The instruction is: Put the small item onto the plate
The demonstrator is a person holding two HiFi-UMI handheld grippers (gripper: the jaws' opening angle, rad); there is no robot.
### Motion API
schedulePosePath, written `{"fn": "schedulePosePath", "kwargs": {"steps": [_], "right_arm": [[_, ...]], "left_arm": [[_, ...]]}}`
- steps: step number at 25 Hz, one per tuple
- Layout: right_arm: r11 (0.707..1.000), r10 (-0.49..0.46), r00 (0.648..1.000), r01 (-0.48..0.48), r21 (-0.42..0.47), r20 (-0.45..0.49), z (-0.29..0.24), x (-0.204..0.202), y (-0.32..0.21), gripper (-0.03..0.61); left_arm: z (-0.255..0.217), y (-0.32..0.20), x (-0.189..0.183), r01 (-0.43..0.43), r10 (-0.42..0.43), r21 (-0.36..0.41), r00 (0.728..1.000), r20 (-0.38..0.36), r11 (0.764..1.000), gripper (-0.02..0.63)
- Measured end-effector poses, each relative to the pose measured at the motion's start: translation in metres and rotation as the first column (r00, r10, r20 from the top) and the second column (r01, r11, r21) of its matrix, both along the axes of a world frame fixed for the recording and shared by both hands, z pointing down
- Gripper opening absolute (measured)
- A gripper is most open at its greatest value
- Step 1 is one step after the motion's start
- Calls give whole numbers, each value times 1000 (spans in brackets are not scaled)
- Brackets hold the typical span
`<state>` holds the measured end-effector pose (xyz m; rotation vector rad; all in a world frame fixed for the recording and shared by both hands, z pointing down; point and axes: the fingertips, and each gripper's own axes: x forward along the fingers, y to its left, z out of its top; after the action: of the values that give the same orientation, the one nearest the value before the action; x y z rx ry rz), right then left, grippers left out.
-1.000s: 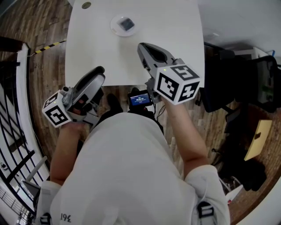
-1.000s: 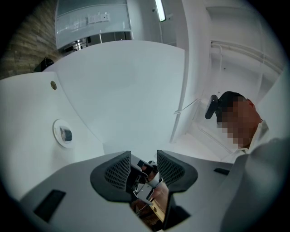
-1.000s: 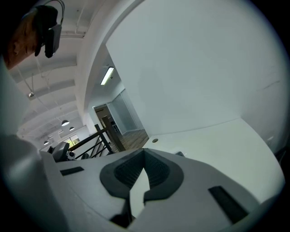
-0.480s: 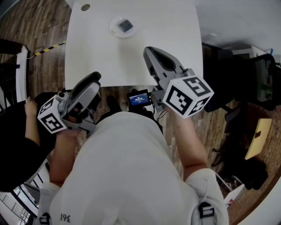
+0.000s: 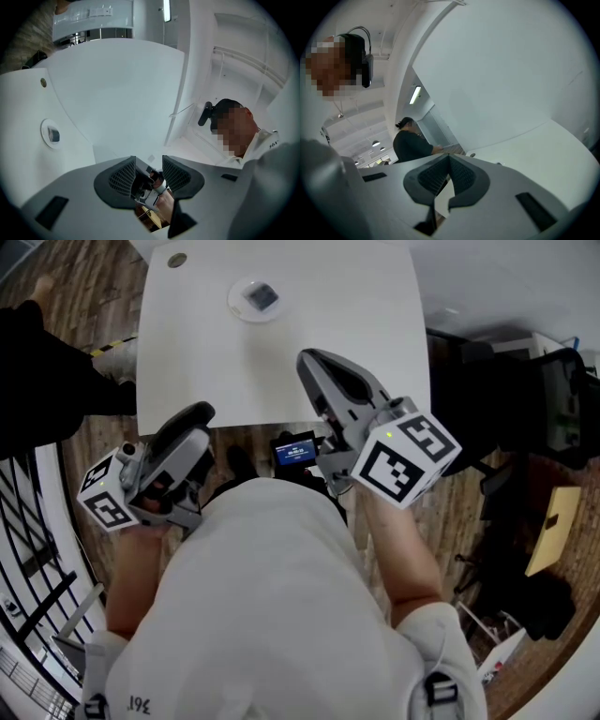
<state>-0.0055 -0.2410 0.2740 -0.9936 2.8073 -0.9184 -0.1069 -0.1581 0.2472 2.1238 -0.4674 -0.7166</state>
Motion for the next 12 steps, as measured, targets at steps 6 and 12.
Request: {"fn": "schedulePosePath", "kwargs": {"steps": [6, 12], "right_arm": [[999, -3, 1000, 3, 45, 3, -15, -2, 4, 2], [999, -5, 1000, 4, 53, 12, -20, -1, 3, 2]], "left_arm": [[-3, 2, 6, -33, 33, 17, 999, 13, 999, 181], [0, 3, 6, -37, 36, 16, 999, 31, 999, 179]]}}
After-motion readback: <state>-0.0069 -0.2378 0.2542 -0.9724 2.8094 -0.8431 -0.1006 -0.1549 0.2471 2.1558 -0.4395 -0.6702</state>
